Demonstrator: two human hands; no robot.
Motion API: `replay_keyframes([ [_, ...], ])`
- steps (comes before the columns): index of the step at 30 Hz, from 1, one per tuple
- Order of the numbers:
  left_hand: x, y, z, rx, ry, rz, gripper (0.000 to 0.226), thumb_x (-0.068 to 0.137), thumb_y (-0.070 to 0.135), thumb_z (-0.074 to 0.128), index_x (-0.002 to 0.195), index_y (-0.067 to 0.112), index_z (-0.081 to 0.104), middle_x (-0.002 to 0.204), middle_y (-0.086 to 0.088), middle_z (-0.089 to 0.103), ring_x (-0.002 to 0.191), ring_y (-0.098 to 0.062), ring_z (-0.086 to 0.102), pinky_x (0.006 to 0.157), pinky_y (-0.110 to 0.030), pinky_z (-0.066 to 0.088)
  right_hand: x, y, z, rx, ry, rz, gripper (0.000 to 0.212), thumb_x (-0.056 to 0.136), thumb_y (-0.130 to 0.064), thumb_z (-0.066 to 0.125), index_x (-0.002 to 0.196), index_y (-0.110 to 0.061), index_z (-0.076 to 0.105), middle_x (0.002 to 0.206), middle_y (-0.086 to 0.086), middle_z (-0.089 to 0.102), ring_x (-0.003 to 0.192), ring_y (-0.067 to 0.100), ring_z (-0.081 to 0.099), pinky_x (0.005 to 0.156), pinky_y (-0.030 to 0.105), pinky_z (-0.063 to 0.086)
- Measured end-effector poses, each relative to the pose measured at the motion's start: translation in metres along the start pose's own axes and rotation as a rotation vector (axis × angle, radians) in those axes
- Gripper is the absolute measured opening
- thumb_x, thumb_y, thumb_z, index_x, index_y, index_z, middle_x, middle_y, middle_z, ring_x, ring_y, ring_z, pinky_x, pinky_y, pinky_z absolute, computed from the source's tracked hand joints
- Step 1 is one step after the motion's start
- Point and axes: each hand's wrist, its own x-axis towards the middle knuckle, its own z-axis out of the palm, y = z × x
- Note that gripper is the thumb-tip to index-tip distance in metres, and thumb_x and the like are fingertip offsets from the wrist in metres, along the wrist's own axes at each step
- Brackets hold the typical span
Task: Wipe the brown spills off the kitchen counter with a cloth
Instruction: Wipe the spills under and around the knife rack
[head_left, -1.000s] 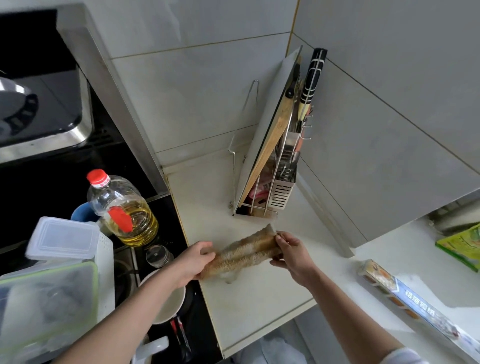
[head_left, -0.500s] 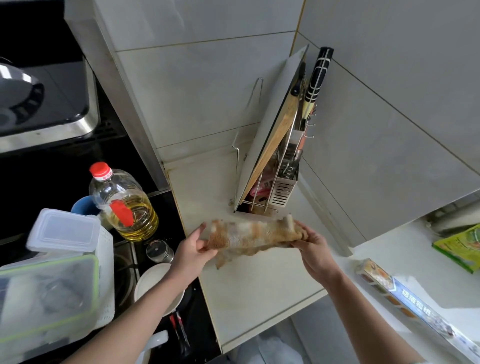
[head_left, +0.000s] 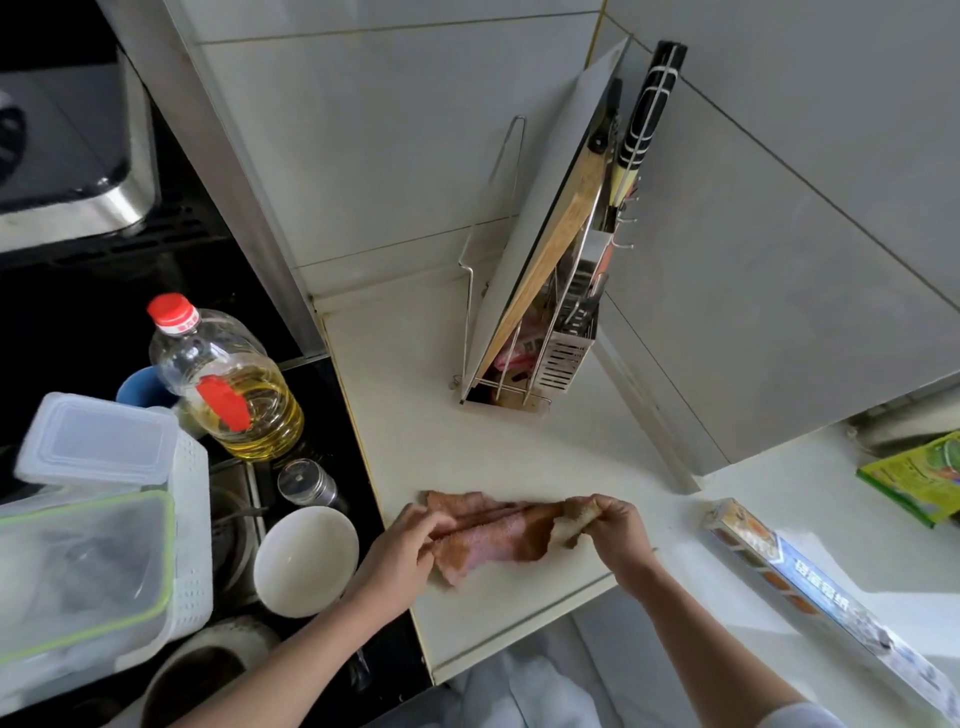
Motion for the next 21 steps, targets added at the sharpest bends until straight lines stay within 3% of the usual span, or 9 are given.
replay_keyframes([
  [2, 0.002, 0.001, -0.002, -0.008, -0.024, 0.039, 0.055, 0.081, -0.005, 0.057, 0.116, 0.035, 0.066, 0.112, 0.029, 0.054, 0.095, 0.011, 0.055, 0.086, -0.009, 0.043, 0.0, -0.006, 0.001, 0.046, 0.011, 0.045, 0.023, 0.083, 0.023, 0.055, 0.081, 0.007, 0.072, 0.075, 0.008, 0.074, 0.058, 0.024, 0.063, 0.053, 0.031, 0.054],
  [4, 0.003, 0.001, -0.005, 0.023, -0.09, 0.105, 0.045, 0.083, -0.004, 0.059, 0.108, 0.031, 0.074, 0.104, 0.027, 0.06, 0.098, 0.007, 0.055, 0.088, -0.013, 0.044, 0.0, -0.014, 0.002, 0.049, -0.048, 0.063, 0.016, 0.083, 0.021, 0.057, 0.085, 0.013, 0.071, 0.088, 0.004, 0.077, 0.064, 0.021, 0.064, 0.054, 0.029, 0.053],
  [6, 0.001, 0.0, -0.007, 0.043, -0.128, 0.119, 0.033, 0.084, -0.001, 0.063, 0.096, 0.027, 0.076, 0.096, 0.025, 0.062, 0.095, 0.004, 0.056, 0.088, -0.02, 0.046, 0.002, -0.02, 0.002, -0.011, -0.128, 0.083, 0.02, 0.079, 0.027, 0.053, 0.086, 0.017, 0.069, 0.086, 0.005, 0.077, 0.064, 0.022, 0.062, 0.052, 0.03, 0.048],
  [10, 0.003, 0.001, -0.009, -0.026, -0.08, -0.046, 0.028, 0.091, 0.006, 0.055, 0.096, 0.034, 0.054, 0.084, 0.012, 0.065, 0.076, -0.002, 0.061, 0.071, -0.027, 0.049, 0.006, -0.024, -0.001, -0.078, -0.171, 0.102, 0.03, 0.077, 0.032, 0.041, 0.084, 0.018, 0.067, 0.079, -0.001, 0.076, 0.063, 0.018, 0.062, 0.054, 0.029, 0.049],
  [12, 0.01, 0.008, -0.013, -0.072, -0.017, -0.124, 0.026, 0.095, 0.007, 0.049, 0.097, 0.033, 0.047, 0.075, 0.008, 0.063, 0.066, -0.01, 0.06, 0.064, -0.031, 0.047, 0.005, -0.027, -0.006, -0.027, -0.181, 0.071, 0.03, 0.08, 0.031, 0.038, 0.074, 0.015, 0.063, 0.072, 0.008, 0.072, 0.059, 0.025, 0.058, 0.058, 0.034, 0.047],
  [15, 0.026, 0.029, -0.027, -0.231, 0.017, -0.164, 0.027, 0.096, -0.001, 0.044, 0.088, 0.025, 0.051, 0.071, 0.01, 0.061, 0.065, -0.004, 0.055, 0.066, -0.025, 0.043, 0.004, -0.035, -0.016, 0.086, -0.239, 0.048, 0.035, 0.084, 0.027, 0.035, 0.066, 0.005, 0.055, 0.067, 0.026, 0.062, 0.061, 0.033, 0.055, 0.065, 0.043, 0.047],
  [18, 0.039, 0.049, -0.052, -0.598, 0.0, -0.191, 0.017, 0.09, 0.0, 0.044, 0.085, 0.009, 0.057, 0.073, 0.008, 0.061, 0.074, -0.007, 0.055, 0.075, -0.022, 0.043, 0.001, -0.054, -0.025, 0.164, -0.374, 0.029, 0.012, 0.086, 0.013, 0.043, 0.077, 0.014, 0.051, 0.079, 0.041, 0.06, 0.072, 0.047, 0.059, 0.08, 0.054, 0.046],
  [21, 0.047, 0.058, -0.069, -0.967, 0.027, -0.272, 0.017, 0.076, 0.01, 0.043, 0.082, 0.005, 0.058, 0.078, -0.006, 0.061, 0.077, -0.02, 0.059, 0.073, -0.029, 0.049, 0.0, -0.074, -0.034, 0.229, -0.58, 0.01, 0.03, 0.08, 0.0, 0.043, 0.098, 0.022, 0.055, 0.095, 0.051, 0.053, 0.09, 0.056, 0.055, 0.1, 0.059, 0.038],
])
